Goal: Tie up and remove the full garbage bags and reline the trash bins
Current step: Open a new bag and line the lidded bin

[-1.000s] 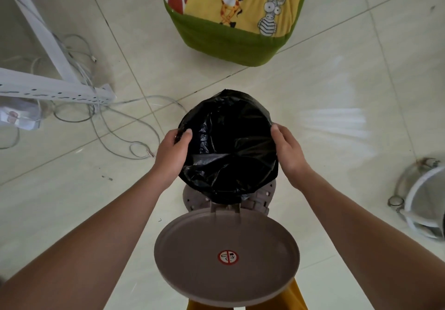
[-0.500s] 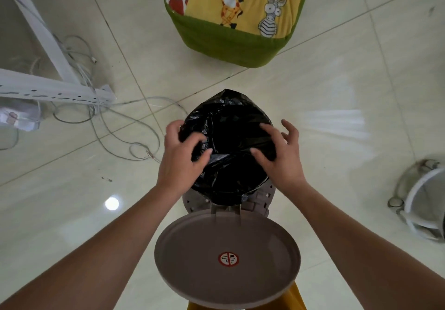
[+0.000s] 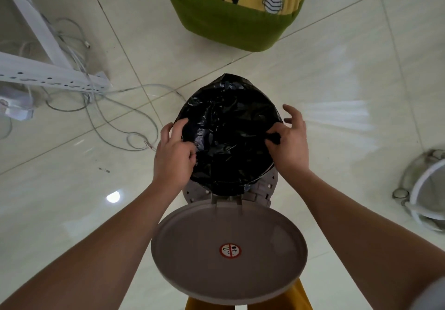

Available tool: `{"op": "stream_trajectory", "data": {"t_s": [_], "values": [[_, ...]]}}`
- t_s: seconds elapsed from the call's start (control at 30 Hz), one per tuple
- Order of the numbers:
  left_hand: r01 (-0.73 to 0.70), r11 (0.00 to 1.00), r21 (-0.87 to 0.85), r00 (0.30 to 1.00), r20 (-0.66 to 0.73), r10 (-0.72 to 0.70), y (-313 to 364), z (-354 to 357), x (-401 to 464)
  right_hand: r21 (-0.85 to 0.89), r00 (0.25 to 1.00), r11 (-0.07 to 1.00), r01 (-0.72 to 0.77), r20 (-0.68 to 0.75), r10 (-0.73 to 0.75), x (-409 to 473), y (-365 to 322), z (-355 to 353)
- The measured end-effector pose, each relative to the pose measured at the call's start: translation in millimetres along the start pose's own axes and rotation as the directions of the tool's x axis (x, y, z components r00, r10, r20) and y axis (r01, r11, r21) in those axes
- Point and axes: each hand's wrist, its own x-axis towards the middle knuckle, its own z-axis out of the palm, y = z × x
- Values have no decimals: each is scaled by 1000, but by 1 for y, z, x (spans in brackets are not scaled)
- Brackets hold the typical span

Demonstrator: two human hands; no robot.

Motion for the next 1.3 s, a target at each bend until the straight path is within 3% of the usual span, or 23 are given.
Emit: {"op": "stream_trajectory", "data": {"t_s": [0.2, 0.4, 0.57, 0.7, 0.9, 1.0, 1.07, 1.17, 1.23, 1.3], "values": [[-62, 966, 253, 997, -30, 71, 3, -2, -8, -100, 1000, 995, 27, 8, -26, -8, 1, 0], [-243, 915, 322, 964, -28, 266, 11, -1, 2, -88, 984, 981, 174, -10, -176, -7, -8, 8], [-128, 905, 405, 991, 25, 129, 1, 3, 16, -238, 999, 970, 47, 10, -46, 6, -3, 9], [-129, 927, 353, 990, 0, 138, -1, 1, 15, -177, 1000, 984, 26, -5, -27, 4, -5, 5], [-266, 926, 269, 961, -7, 278, 8, -16, 26, -85, 974, 971, 226, 31, -224, 13, -22, -3], [-314, 936, 160, 946, -27, 322, 16, -22, 48, 29, 964, 967, 255, 73, -256, 30, -30, -4], [-246, 969, -11, 969, -17, 246, 19, -20, 62, 88, 971, 977, 194, 124, -204, 41, -31, -3], [-14, 986, -167, 999, 44, 22, 14, -14, 76, 119, 981, 991, 54, 180, -75, 52, -24, -2], [177, 951, -254, 980, 136, -146, 6, -13, 79, 182, 971, 982, -45, 240, 0, 53, -17, -5], [248, 929, -276, 966, 141, -216, 3, -15, 73, 200, 963, 976, -88, 267, 32, 48, -11, -10]]}}
